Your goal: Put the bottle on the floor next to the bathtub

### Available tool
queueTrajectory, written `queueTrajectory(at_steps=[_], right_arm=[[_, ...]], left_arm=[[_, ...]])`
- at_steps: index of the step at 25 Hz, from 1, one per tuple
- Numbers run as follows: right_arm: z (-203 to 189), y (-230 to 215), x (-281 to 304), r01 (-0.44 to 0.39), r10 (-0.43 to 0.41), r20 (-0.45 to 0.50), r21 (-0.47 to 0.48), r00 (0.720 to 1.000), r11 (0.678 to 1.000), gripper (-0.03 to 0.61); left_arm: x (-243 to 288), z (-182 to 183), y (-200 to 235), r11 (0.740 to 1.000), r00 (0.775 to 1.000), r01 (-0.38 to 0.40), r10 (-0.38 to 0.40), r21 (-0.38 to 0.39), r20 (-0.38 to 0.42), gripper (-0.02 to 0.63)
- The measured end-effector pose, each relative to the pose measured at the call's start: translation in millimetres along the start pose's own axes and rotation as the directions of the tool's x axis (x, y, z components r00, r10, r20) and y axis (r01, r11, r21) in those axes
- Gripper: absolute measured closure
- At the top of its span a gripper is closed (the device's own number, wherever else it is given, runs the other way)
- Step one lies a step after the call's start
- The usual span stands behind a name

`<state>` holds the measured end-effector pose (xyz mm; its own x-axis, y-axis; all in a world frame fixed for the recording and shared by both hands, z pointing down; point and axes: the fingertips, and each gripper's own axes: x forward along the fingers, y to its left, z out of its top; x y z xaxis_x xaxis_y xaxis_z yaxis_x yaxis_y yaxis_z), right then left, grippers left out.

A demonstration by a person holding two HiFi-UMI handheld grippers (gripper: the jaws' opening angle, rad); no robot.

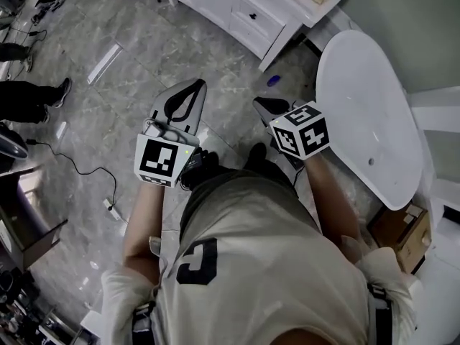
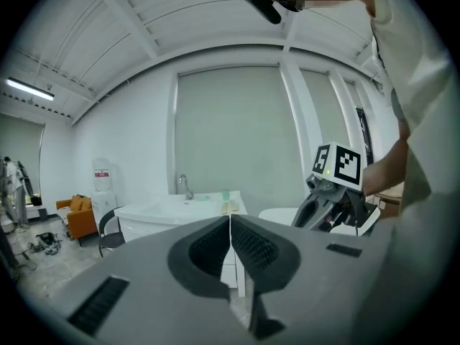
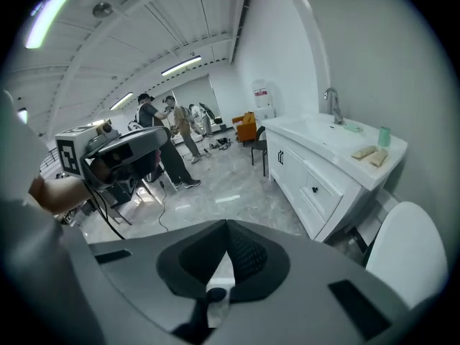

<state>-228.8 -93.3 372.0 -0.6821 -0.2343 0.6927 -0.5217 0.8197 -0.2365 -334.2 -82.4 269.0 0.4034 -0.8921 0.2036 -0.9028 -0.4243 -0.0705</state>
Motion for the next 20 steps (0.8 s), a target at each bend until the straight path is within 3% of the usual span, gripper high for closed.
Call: queueTrajectory(at_steps=[7, 10, 13, 20], right_arm=[[-18, 10, -1, 0.104, -0.104, -0.057, 0.004, 0.993, 0.995, 0.551], [-28, 4, -10, 0.142, -0.141, -0.06, 0.01, 0.988, 0.99, 0.551], [-33, 1, -21, 0.131, -0.13, -0.029, 0.026, 0.991, 0.991, 0.551], [-48, -12, -38, 0.138, -0.137, -0.022, 0.018, 0.99, 0.99, 0.552]], left_arm=[[-9, -17, -8, 0.995, 0.995, 0.101, -0.101, -0.013, -0.005, 0.554], [1, -22, -23, 0.986, 0.986, 0.166, -0.165, 0.03, -0.03, 0.554], [10, -15, -41, 0.974, 0.979, 0.201, -0.197, 0.106, -0.046, 0.554], [29, -3, -83, 0.964, 0.974, 0.225, -0.222, 0.141, -0.04, 0.554]])
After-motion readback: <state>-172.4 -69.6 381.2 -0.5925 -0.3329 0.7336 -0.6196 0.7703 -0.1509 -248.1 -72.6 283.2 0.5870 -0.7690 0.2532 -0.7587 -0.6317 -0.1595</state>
